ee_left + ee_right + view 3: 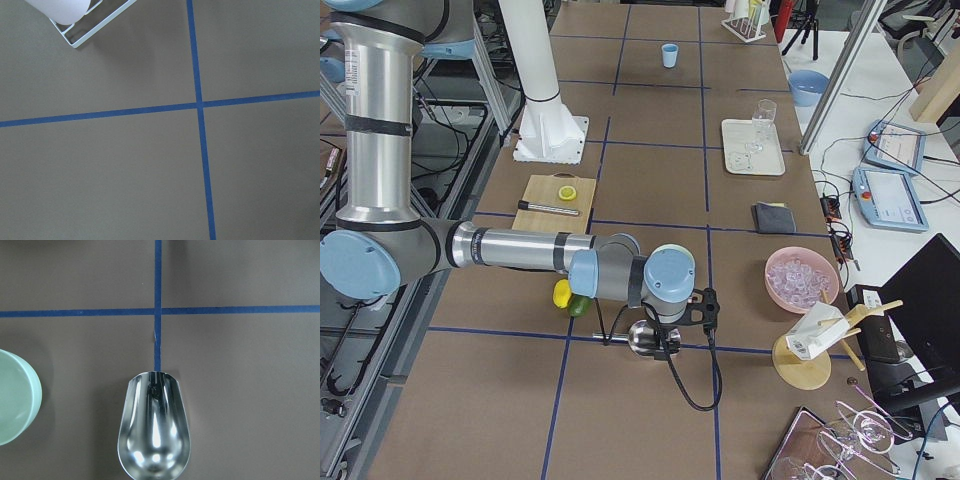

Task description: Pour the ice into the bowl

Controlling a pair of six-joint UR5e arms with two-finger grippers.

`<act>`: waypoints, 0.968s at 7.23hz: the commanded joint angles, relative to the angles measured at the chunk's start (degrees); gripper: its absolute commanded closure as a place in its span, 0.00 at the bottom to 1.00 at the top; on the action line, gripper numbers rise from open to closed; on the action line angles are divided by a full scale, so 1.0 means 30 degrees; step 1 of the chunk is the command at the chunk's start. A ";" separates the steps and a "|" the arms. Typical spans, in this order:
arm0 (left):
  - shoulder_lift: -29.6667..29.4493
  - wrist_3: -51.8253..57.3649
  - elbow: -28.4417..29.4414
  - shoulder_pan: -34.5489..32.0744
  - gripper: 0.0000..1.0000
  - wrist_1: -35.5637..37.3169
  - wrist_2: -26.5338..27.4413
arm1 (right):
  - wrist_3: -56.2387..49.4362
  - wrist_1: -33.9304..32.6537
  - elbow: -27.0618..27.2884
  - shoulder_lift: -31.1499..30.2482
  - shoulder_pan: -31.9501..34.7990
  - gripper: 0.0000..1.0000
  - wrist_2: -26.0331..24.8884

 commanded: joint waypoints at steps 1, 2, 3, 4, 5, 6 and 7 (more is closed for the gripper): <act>-0.0009 0.0049 -0.0018 0.0000 0.00 -0.0203 0.0000 | 0.0030 0.0002 -0.0028 0.0114 -0.0008 0.00 -0.0025; 0.0020 -0.0009 0.0069 0.0000 0.00 -0.0698 0.0000 | 0.0059 0.0002 -0.0029 0.0144 -0.0037 0.00 0.0004; -0.0009 -0.0009 0.0070 0.0000 0.00 -0.0790 0.0000 | 0.0060 0.0031 0.0000 0.0232 -0.0095 0.00 0.0033; -0.0096 0.0020 -0.0104 0.0029 0.00 -0.0849 0.0000 | 0.0147 0.0525 0.0320 0.0233 -0.0270 0.00 0.0149; -0.0126 -0.0038 -0.0222 0.0058 0.00 -0.1720 0.0000 | 0.0611 0.0965 0.0642 0.0639 -0.0678 0.00 0.0035; -0.0098 -0.0039 -0.0194 0.0262 0.00 -0.3266 -0.0029 | 0.0703 0.0969 0.0094 0.0991 -0.0798 0.00 0.0207; -0.0097 -0.0039 -0.0252 0.0380 0.00 -0.4209 -0.0029 | 0.0733 0.1027 -0.0346 0.1081 -0.1582 0.00 0.0818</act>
